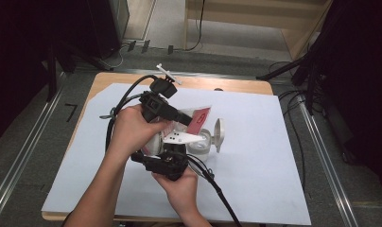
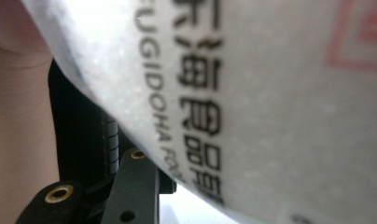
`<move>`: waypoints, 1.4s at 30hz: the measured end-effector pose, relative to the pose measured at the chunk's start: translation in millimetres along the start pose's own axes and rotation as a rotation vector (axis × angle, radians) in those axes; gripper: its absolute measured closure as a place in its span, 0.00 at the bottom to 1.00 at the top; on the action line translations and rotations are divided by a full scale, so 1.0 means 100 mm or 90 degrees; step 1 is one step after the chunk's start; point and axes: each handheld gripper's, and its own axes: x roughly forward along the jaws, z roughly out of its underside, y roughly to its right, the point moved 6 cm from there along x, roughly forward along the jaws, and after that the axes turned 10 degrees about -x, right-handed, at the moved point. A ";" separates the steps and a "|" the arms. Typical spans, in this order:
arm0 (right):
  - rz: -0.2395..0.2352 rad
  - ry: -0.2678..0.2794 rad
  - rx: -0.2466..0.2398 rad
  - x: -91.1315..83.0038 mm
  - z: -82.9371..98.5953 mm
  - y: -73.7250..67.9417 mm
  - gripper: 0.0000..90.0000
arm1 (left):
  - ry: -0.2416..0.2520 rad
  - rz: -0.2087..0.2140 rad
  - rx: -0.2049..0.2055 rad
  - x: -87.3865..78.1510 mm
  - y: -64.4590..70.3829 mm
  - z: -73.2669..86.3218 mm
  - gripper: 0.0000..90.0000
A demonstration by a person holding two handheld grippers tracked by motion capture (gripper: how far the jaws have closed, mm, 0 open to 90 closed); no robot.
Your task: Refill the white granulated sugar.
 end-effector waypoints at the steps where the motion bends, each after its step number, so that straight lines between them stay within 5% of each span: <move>1: 0.000 0.001 0.000 0.00 0.00 0.00 0.72 | -0.002 0.000 -0.001 0.00 0.00 0.00 0.86; 17: -0.007 0.020 0.024 -0.04 0.00 -0.01 0.72 | -0.004 -0.004 -0.002 -0.06 0.05 0.04 0.81; 29: -0.004 0.007 0.007 -0.02 0.02 -0.01 0.72 | -0.007 -0.028 0.000 -0.05 0.00 0.04 0.94; 42: -0.006 -0.005 -0.012 -0.04 0.01 -0.02 0.71 | 0.010 -0.022 0.000 -0.02 0.03 0.00 0.92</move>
